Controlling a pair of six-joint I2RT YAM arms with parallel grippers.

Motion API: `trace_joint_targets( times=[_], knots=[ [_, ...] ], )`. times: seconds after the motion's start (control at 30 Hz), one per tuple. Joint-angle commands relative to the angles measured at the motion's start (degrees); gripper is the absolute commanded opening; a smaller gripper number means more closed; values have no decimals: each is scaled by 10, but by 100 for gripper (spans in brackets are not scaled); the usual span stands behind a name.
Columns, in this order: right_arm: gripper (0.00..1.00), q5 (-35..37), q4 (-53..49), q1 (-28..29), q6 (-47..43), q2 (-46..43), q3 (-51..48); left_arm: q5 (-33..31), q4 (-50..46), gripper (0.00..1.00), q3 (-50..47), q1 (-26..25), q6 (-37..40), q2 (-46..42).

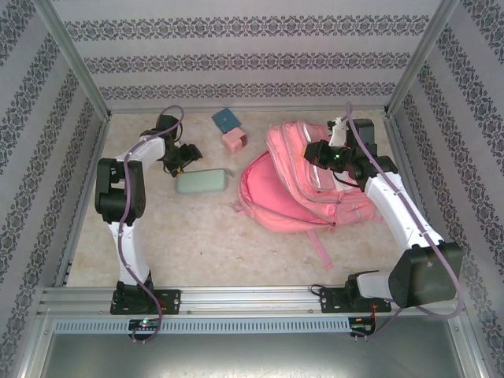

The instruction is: Pack the student bag

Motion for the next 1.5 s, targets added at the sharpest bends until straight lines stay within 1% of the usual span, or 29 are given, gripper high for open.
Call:
trace_joint_targets(
  times=[0.0, 0.17, 0.3, 0.37, 0.43, 0.53, 0.6, 0.73, 0.8, 0.87, 0.93, 1.03, 1.13, 1.23, 1.4, 1.47],
  knots=[
    [0, -3, 20, 0, -10, -11, -3, 19, 1, 75, -67, 2, -1, -67],
    [0, -10, 36, 0, -6, 9, 1, 31, 47, 75, -202, -25, -41, -169],
    [0, -19, 46, 0, -1, 23, 6, 17, 50, 77, -254, -58, -36, -219],
    [0, -22, 49, 1, -1, 25, 8, -12, 33, 79, -251, -72, -12, -230],
    [0, -22, 48, 1, -1, 25, 7, -26, 6, 82, -235, -79, 14, -231],
    [0, -19, 50, 1, -2, 17, 2, -46, -30, 90, -202, -94, 60, -227],
    [0, -18, 51, 0, -2, 10, -1, -73, -46, 92, -189, -110, 96, -228],
    [0, -14, 50, -1, -6, -5, -3, -160, -52, 93, -178, -159, 201, -244],
    [0, -13, 53, -3, -7, -11, -8, -167, -57, 94, -171, -174, 262, -246],
    [0, -14, 60, -4, -6, -17, -16, -162, -83, 95, -152, -182, 323, -237],
    [0, -15, 66, -6, -4, -20, -24, -148, -99, 96, -145, -185, 364, -229],
    [0, -18, 77, -8, -1, -26, -35, -121, -98, 97, -148, -186, 385, -217],
    [0, -21, 84, -11, 1, -32, -42, -137, -112, 97, -137, -191, 400, -184],
    [0, -21, 87, -15, 1, -38, -45, -138, -112, 97, -132, -201, 405, -164],
    [0, -23, 90, -20, 3, -43, -50, -148, -118, 95, -126, -214, 396, -137],
    [0, -24, 92, -21, 5, -44, -52, -137, -127, 92, -122, -222, 383, -132]
  ],
)
